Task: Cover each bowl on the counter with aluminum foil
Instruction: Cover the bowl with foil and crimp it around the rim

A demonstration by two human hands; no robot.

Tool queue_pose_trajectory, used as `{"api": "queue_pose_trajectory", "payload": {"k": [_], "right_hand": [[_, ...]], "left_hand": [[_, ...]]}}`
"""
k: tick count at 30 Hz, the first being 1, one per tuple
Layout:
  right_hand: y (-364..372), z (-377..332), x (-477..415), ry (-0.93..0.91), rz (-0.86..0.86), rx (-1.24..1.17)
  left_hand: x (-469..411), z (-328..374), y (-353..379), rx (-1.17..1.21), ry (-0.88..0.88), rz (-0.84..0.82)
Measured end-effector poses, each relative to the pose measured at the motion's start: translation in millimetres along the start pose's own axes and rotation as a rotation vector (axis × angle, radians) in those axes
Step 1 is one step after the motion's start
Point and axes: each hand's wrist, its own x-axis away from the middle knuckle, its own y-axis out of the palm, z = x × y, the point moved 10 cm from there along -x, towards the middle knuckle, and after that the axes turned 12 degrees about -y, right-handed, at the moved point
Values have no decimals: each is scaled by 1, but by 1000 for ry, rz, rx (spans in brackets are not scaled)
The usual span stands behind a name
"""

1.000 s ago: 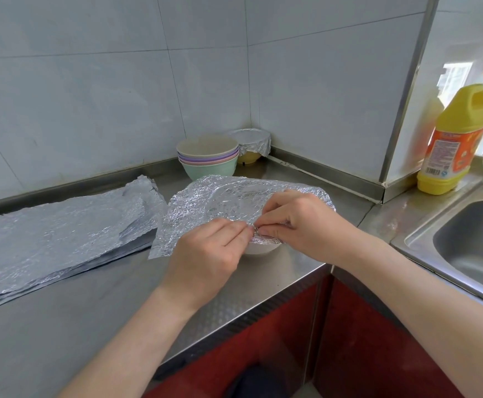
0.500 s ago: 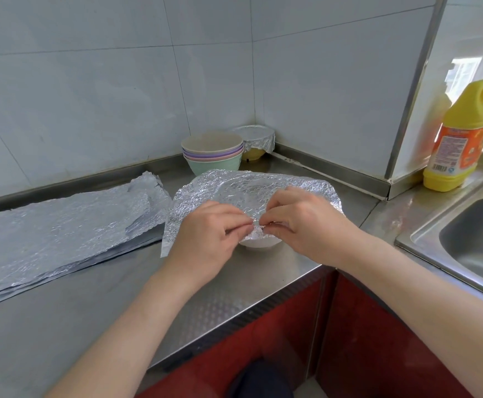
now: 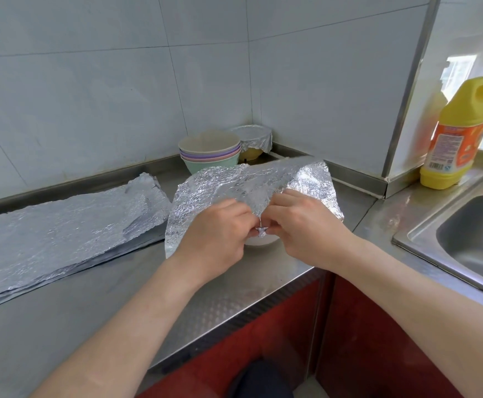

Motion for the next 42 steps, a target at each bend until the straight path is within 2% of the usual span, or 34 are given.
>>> {"api": "queue_pose_trajectory", "payload": {"k": [8, 15, 19, 27, 33, 38, 42], "right_hand": [[-15, 18, 15, 141, -136, -164], [-25, 15, 17, 192, -47, -266], [-17, 10, 15, 188, -65, -236], [-15, -7, 14, -10, -7, -5], [-14, -4, 20, -75, 7, -4], [-16, 5, 30, -37, -21, -88], [-25, 21, 35, 95, -28, -205]], "left_hand": [[-6, 20, -2, 87, -21, -36], [-8, 1, -25, 320, -212, -42], [-3, -17, -20, 322, -289, -132], [1, -8, -18, 382, -233, -140], [0, 9, -9, 182, -87, -77], [5, 35, 4, -8, 48, -43], [0, 35, 4, 84, -8, -30]]}}
